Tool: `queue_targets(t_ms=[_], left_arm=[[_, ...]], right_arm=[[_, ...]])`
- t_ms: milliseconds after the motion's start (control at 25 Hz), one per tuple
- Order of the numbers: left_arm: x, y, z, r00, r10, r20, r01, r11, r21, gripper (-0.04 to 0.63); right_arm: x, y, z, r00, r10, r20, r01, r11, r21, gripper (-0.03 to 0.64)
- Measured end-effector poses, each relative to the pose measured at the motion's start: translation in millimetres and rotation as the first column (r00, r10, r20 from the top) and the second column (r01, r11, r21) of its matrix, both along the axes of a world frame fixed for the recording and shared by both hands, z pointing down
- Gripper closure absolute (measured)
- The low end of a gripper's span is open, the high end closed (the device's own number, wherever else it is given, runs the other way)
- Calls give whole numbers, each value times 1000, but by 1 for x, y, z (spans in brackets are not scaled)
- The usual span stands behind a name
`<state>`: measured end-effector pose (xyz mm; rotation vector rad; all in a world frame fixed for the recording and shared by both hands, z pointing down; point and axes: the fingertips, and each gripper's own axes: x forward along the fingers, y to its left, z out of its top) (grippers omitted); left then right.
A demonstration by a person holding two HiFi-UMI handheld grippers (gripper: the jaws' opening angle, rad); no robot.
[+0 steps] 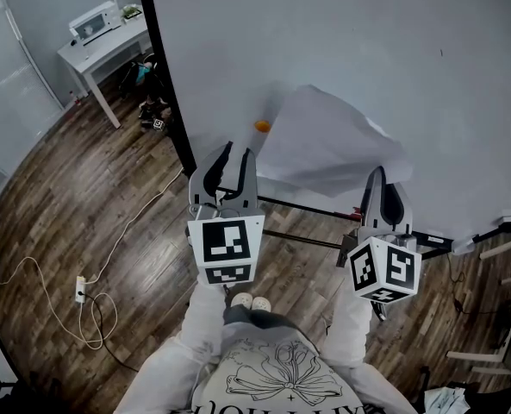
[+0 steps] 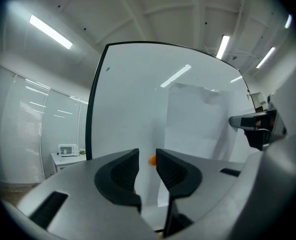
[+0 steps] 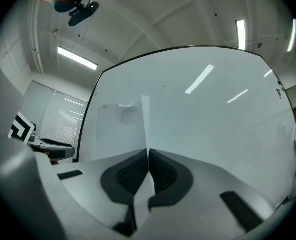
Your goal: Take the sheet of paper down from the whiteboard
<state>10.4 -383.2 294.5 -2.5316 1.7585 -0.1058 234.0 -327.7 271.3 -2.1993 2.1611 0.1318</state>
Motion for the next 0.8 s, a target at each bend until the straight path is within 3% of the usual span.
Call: queue_targets(t_ms=[800], left_arm=[[-10,14,-3,1000,1,2,-1,1000,6,492]], right_arm=[[-13,8,-3,1000,-2,1,2,1000,2,614]])
